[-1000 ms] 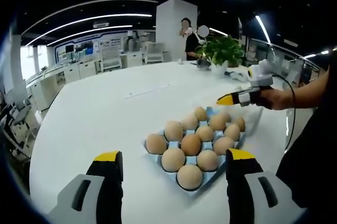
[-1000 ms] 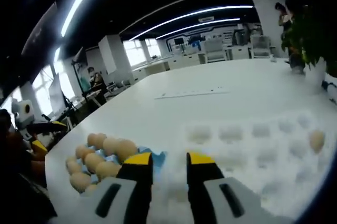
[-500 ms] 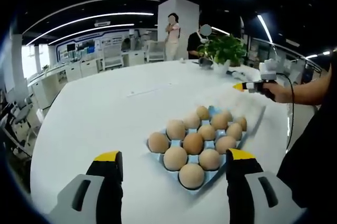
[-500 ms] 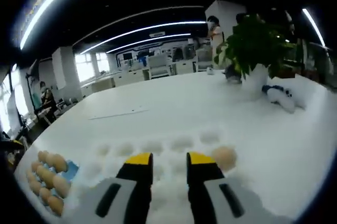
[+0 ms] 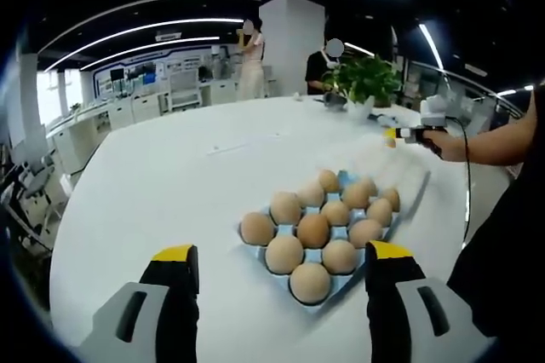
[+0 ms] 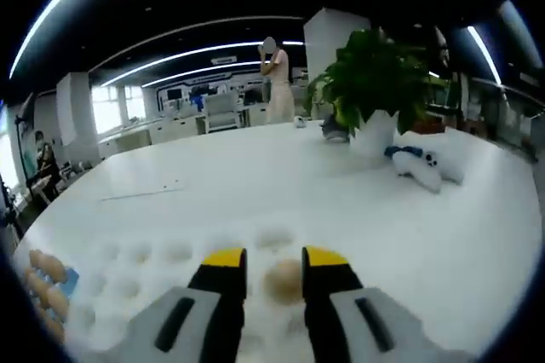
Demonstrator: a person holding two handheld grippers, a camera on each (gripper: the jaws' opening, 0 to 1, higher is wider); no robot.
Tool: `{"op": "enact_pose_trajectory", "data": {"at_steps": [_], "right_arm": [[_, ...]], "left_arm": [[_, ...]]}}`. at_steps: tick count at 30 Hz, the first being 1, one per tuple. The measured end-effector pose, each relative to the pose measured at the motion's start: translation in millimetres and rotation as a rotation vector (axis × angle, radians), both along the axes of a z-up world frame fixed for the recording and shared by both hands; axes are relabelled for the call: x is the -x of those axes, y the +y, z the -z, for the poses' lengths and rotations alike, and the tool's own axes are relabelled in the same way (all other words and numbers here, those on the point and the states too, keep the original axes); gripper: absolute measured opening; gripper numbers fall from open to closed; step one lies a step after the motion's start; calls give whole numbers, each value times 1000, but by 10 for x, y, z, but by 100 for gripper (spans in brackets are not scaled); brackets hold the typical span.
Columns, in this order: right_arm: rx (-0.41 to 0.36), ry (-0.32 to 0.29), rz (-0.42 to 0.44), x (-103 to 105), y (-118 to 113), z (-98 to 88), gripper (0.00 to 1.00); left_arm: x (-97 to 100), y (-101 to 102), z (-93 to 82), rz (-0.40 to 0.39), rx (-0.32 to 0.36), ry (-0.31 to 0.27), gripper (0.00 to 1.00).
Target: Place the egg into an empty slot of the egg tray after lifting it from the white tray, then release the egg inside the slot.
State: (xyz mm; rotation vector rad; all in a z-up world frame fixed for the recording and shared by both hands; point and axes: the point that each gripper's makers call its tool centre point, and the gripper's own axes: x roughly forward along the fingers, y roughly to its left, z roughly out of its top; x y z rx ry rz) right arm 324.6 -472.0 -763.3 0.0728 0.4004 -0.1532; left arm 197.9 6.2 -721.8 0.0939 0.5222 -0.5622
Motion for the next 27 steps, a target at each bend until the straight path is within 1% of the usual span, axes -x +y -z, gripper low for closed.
{"op": "enact_pose_trajectory", "data": {"at_steps": [1,3,4,7,8,9,11,16,18,20,21,27], "right_arm": [[-12,12,3,-9,-19,45,25],[-18,19,16,-8,-45,70,25],[-32,36,17,-11,-49,122,25],[-10,44,2,-28,-41,160,26],[36,49,-25,-41,-35,147,26],[61,46,-49,-52,-23,139,26],[45,44,-42,-51,-32,136,25],[34,42,-31,-7,-19,103,24],[8,40,-29,18,2,96,24],[17,29,-26,49,-19,57,24],[-9,13,-22,58,-15,25,24],[-6,-2,-32,103,8,-73,24]], "left_arm": [[2,1,1,0,-1,1,80],[9,3,6,-2,0,5,79],[12,7,9,-3,0,6,79],[11,20,11,-9,0,7,79],[8,24,11,-11,0,8,79],[6,25,12,-11,-2,7,79],[2,14,14,-8,-1,7,79],[9,-8,13,-3,0,5,79],[14,0,13,-7,4,5,79],[17,10,18,-9,3,7,79],[20,16,21,-9,2,7,79],[15,7,18,-3,6,5,79]]}}
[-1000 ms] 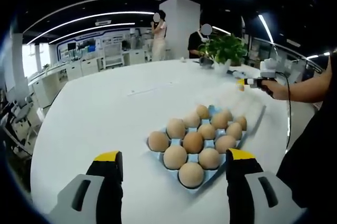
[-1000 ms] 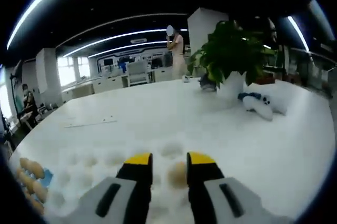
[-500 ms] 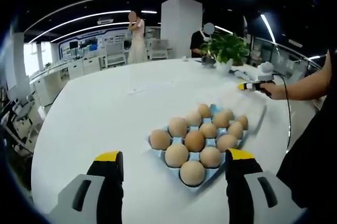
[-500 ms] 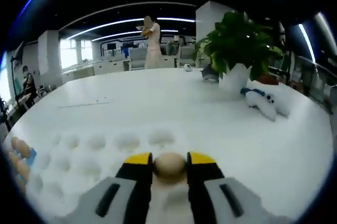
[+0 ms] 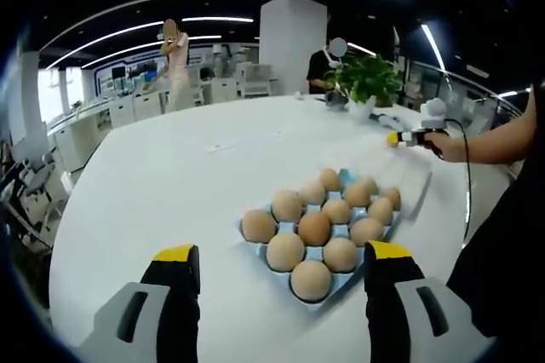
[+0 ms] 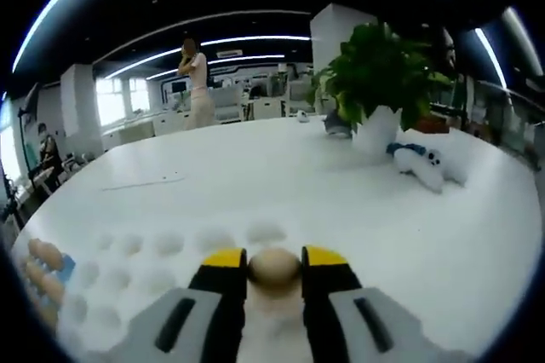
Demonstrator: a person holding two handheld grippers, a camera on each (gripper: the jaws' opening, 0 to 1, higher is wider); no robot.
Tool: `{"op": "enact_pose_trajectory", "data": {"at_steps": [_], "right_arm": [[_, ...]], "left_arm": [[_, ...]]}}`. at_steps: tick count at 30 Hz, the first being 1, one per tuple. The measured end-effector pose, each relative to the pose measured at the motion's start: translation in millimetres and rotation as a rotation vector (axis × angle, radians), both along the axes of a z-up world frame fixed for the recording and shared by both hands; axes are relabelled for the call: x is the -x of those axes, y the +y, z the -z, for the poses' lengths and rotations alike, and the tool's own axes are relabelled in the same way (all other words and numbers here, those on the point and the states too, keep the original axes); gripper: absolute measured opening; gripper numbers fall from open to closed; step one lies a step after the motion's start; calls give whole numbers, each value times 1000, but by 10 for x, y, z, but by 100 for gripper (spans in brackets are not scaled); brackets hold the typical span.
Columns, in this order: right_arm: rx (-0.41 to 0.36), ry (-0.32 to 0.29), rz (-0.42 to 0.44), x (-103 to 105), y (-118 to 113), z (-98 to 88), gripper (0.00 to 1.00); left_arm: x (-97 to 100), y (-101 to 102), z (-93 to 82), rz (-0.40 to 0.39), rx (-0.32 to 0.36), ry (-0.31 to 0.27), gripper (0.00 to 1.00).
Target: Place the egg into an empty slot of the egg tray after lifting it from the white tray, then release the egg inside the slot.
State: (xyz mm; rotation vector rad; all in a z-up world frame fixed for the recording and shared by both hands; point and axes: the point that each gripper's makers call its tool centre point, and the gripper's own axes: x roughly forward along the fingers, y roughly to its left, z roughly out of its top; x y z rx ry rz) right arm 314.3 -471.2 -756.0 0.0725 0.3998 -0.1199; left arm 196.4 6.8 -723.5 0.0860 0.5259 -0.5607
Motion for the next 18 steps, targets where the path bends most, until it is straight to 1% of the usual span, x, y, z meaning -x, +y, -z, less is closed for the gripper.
{"op": "enact_pose_trajectory", "data": {"at_steps": [4,8,14,18], "right_arm": [[-19,-20,-1,20,55,-71,24],[-38,-41,-34,15,195,-152,24],[-53,-52,-64,-23,342,-192,24],[-75,-57,-96,-27,486,-206,24]], "left_arm": [[-13,-7,5,7,5,-4,79],[-13,-22,12,13,11,-4,78],[-10,-27,1,17,15,-8,78],[-10,-4,3,13,13,-9,78]]}}
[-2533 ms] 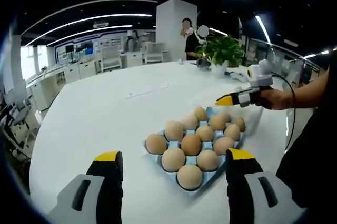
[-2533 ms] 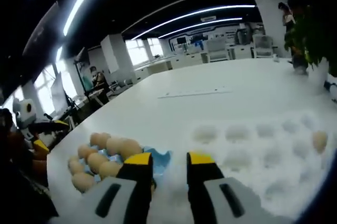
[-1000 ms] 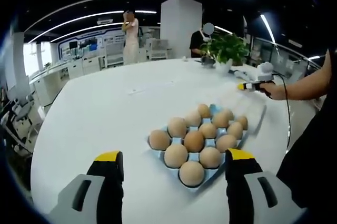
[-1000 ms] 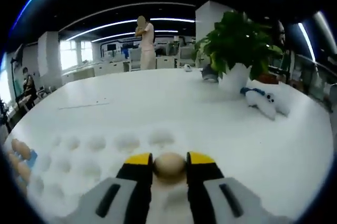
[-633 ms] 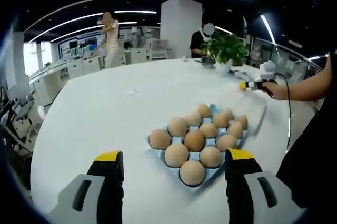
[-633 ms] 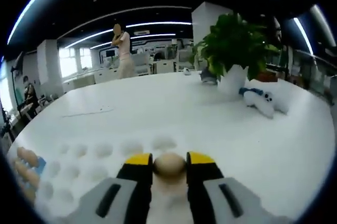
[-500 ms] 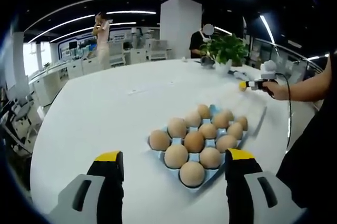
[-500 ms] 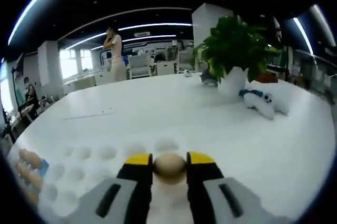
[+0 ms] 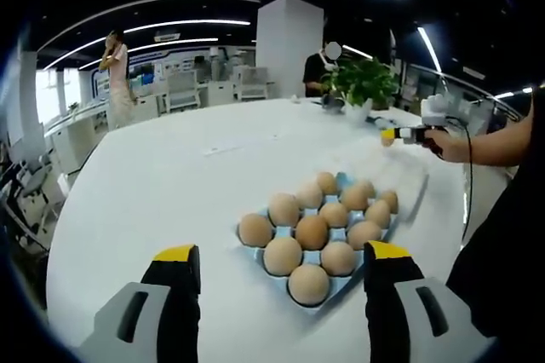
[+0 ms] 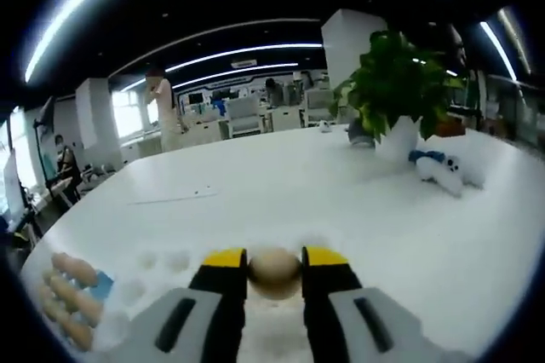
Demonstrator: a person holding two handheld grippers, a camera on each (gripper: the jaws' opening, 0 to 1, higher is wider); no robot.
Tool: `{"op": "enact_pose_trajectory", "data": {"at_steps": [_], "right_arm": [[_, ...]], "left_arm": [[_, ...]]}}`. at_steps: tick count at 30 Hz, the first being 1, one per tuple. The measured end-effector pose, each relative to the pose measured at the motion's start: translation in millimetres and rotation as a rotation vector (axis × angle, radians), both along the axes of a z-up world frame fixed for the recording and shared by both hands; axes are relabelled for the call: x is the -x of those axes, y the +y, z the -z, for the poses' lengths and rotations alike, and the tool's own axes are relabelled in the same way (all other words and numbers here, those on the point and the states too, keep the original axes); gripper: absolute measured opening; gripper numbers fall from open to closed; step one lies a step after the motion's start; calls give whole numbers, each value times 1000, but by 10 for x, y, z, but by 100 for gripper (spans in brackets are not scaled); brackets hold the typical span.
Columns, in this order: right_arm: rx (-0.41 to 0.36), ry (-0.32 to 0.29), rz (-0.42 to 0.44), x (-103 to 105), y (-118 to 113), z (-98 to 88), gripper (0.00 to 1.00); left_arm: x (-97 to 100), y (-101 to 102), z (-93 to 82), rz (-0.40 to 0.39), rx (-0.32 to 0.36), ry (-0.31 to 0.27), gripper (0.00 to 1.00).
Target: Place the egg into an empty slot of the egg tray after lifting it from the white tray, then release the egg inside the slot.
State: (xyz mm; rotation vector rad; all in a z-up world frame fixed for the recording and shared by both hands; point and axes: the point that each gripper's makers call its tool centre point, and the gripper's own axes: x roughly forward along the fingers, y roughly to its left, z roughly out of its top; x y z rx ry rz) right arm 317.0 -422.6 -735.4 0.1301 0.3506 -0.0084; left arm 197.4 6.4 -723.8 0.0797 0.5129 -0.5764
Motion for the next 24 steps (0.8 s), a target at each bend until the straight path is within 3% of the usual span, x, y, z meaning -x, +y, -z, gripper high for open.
{"op": "enact_pose_trajectory", "data": {"at_steps": [13,24], "right_arm": [[-85,1,-174,72,816,46,24],[-116,17,-307,80,1293,73,24]], "left_arm": [[-1,-3,1,-1,2,0,78],[18,21,0,-3,-3,2,78]]}}
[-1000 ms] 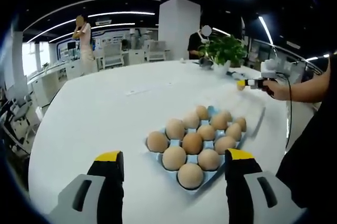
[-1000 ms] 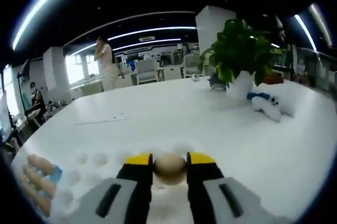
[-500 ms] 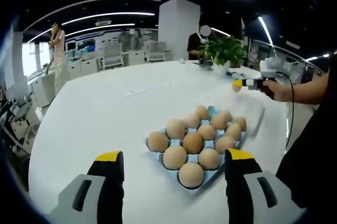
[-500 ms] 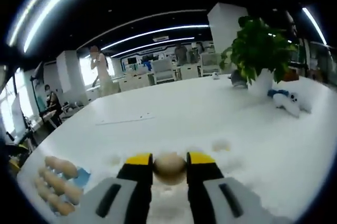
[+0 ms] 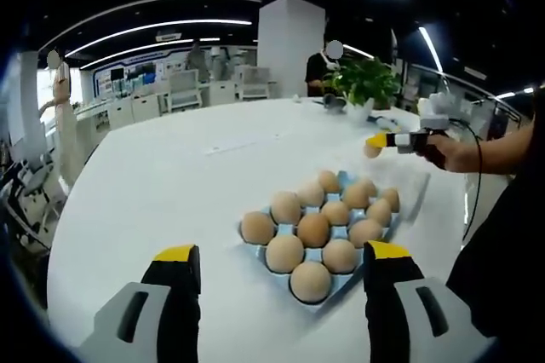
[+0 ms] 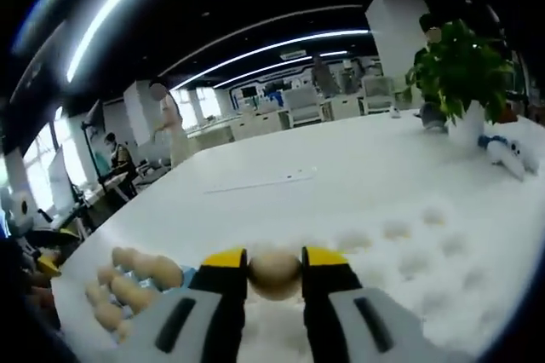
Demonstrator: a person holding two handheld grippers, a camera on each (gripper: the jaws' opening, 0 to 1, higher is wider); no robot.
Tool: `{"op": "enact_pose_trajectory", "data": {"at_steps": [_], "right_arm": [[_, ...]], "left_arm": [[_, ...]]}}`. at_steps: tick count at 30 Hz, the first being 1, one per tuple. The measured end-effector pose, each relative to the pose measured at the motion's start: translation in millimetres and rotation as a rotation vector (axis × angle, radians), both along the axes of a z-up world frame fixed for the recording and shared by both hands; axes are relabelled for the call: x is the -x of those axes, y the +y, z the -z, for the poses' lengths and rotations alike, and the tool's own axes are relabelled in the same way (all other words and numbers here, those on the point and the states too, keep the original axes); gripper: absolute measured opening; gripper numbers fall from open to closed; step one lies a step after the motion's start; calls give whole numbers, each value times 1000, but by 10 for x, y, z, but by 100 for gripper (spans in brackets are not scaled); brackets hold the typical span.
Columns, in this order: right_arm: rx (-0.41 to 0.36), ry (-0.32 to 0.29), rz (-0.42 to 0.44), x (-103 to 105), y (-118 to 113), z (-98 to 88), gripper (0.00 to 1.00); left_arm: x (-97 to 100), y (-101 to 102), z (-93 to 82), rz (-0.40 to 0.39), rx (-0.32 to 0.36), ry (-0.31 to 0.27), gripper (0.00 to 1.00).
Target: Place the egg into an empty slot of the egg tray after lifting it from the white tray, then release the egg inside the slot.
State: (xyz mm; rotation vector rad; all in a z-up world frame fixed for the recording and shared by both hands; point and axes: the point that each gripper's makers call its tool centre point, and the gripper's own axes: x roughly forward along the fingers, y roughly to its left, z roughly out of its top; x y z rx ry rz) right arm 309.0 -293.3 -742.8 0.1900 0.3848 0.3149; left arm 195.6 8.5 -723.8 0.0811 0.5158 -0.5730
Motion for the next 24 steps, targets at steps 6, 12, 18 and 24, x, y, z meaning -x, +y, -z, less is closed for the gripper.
{"op": "enact_pose_trajectory", "data": {"at_steps": [6,12,18,24], "right_arm": [[-8,3,-45,23,187,7,24],[-18,8,-100,24,379,6,24],[-19,17,-158,51,577,30,24],[-12,24,-208,52,772,64,24]], "left_arm": [[8,-2,2,-1,1,3,78],[14,10,-1,-4,-2,3,78],[19,-3,1,0,-1,5,77],[17,8,-7,-4,-1,3,77]]}}
